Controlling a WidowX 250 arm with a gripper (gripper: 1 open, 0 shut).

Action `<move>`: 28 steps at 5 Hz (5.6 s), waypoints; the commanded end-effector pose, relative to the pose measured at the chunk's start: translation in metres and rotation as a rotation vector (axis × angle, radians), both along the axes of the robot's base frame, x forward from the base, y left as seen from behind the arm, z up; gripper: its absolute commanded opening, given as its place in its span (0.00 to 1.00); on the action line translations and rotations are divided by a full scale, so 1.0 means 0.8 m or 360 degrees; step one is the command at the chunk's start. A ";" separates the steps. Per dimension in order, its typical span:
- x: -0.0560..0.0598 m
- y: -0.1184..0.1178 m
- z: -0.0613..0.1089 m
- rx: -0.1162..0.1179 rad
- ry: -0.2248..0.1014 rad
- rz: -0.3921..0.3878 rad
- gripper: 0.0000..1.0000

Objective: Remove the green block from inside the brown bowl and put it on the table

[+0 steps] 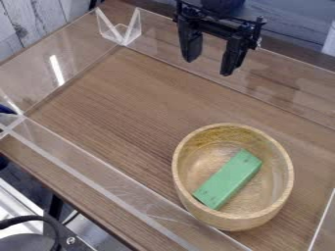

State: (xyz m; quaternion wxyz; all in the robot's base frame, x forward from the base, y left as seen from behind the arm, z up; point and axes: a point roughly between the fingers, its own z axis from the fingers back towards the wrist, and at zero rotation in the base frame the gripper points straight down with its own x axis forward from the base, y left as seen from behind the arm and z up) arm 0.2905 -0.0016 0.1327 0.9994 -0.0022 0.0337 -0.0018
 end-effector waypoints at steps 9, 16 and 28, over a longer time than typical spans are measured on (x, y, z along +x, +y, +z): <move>-0.068 -0.090 -0.074 -0.0055 0.0103 -0.0671 1.00; -0.077 -0.094 -0.112 -0.0097 0.0112 -0.0728 1.00; -0.074 -0.083 -0.087 -0.0124 -0.0019 -0.0685 0.00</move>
